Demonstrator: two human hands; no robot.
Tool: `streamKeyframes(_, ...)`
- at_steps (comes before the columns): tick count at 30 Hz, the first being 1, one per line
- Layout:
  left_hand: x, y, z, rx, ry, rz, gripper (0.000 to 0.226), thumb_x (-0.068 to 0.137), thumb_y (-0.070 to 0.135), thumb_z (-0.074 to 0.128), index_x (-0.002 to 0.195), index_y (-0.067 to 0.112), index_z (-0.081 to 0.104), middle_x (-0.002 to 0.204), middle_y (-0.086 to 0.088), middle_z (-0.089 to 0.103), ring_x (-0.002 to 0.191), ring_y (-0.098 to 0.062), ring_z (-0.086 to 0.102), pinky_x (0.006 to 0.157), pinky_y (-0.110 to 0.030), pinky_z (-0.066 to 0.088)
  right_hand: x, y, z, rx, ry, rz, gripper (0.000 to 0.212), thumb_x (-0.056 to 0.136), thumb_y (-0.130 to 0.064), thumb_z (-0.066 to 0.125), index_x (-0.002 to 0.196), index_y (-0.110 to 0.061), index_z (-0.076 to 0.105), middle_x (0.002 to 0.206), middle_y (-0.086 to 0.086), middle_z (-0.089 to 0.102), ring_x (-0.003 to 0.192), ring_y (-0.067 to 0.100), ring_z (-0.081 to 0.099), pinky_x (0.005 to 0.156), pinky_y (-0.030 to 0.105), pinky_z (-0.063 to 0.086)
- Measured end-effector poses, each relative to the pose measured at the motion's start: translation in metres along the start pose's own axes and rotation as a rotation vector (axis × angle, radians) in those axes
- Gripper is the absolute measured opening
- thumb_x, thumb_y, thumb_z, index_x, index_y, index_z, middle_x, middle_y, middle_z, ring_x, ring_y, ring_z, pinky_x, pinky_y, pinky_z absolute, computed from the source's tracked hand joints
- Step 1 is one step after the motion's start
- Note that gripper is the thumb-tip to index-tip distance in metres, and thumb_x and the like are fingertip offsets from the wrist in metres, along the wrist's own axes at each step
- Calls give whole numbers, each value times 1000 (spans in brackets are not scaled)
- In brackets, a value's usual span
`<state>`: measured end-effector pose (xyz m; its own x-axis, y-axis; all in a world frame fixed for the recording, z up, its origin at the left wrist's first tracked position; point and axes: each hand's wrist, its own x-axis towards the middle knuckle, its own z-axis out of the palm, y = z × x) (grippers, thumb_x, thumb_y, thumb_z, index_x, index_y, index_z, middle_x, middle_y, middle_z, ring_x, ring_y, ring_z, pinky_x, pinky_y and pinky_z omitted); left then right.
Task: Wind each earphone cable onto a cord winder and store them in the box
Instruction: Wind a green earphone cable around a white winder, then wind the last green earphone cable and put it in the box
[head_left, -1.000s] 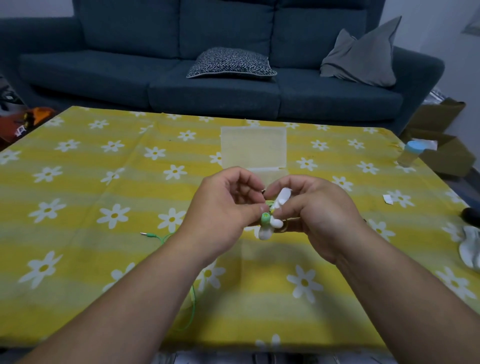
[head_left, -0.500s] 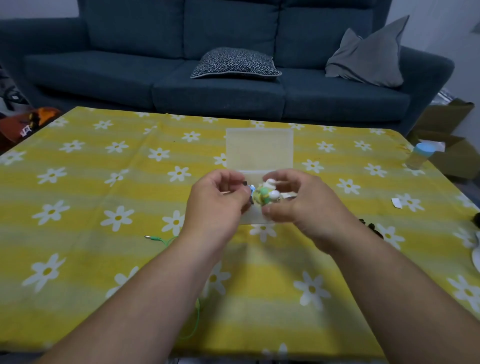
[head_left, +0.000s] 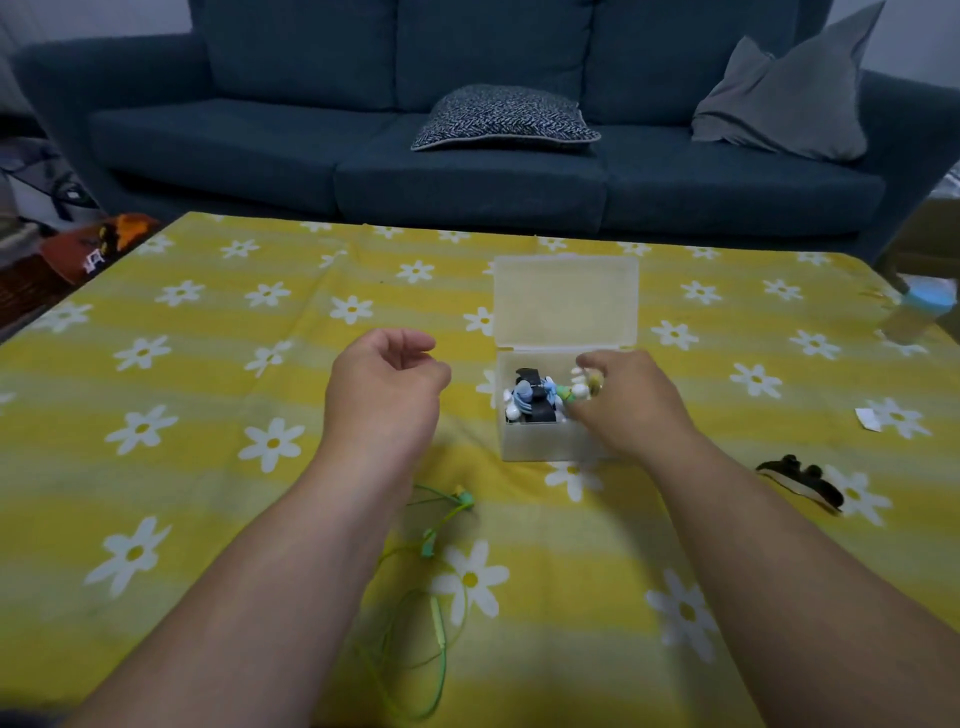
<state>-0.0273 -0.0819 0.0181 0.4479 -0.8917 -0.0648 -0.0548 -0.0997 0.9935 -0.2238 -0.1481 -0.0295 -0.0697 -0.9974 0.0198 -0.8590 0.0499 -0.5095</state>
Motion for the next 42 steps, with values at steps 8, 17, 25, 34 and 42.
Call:
streamKeyframes(8,14,-1,-26,27,43,-12,20,86,3,65,88,23,62,83,5,60,71,-9,57,66,-28,49,1,-6,-1,-198,-66,-8,23,87,-16,59,106,-18,73,109,8,69,95,30,60,70,30,44)
streamKeyframes(17,26,-22,-58,644,-99,-42,23,85,0,53,78,20,62,85,-3,64,79,-25,59,67,-27,45,-41,-53,-4,0,86,-150,25,87,-14,57,105,-24,72,107,3,65,97,24,62,78,31,48)
streamKeyframes(25,1,-24,-64,981,-610,-318,18,97,26,58,108,11,59,90,-15,71,76,-28,71,72,-43,61,-91,-83,22,-62,-698,-302,47,93,-13,56,137,-31,55,113,0,72,97,13,68,79,21,47)
streamKeyframes(34,-1,-11,-50,462,-486,-96,27,87,-7,51,103,13,58,77,-17,62,60,-26,60,56,-35,49,-76,-53,-26,151,-286,13,25,78,1,62,80,-20,74,76,4,75,79,22,73,65,27,54)
streamKeyframes(42,-2,-2,-27,343,-256,110,8,87,17,65,86,10,67,64,-3,45,46,-14,32,54,-28,28,-78,29,-78,-173,-97,150,20,79,-22,69,65,-7,68,66,10,71,67,30,67,64,33,56)
